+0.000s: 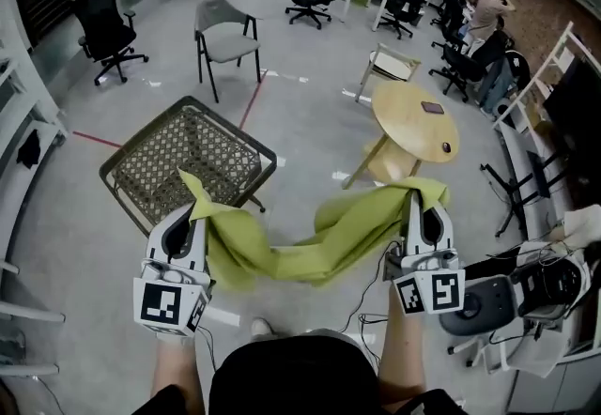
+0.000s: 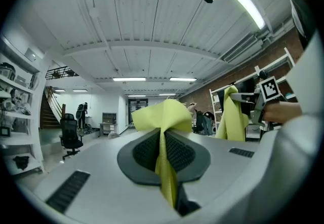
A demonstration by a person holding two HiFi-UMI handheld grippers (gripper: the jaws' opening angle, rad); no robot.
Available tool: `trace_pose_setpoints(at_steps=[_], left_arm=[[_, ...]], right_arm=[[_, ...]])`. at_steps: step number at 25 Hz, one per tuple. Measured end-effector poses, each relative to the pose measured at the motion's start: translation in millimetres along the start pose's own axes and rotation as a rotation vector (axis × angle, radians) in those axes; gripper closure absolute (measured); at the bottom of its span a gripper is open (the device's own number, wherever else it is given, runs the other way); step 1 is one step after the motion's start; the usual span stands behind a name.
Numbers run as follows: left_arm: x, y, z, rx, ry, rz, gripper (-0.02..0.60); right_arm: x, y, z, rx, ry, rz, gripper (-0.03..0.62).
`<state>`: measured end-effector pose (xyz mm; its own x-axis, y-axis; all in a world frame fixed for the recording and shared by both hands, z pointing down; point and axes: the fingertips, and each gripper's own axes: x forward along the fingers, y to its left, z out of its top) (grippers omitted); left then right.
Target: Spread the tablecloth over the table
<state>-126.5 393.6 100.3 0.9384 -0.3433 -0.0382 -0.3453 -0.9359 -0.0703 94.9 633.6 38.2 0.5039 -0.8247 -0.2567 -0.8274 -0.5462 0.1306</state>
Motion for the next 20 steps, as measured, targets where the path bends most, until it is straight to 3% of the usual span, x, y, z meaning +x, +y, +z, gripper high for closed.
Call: trace_pose_setpoints(at_steps=[10, 20], left_arm=[[-36.2, 72.0, -11.7, 0.009, 0.036, 0.192, 0.566], [-59.7, 142.3, -25.0, 0.006, 0.105, 0.486, 0.566]], right_arm=[[62.5, 68.4, -11.5, 0.045, -0.014, 0.159, 0.583], [162.2, 153.1, -35.8, 0.039, -0.034, 0.458, 0.583]])
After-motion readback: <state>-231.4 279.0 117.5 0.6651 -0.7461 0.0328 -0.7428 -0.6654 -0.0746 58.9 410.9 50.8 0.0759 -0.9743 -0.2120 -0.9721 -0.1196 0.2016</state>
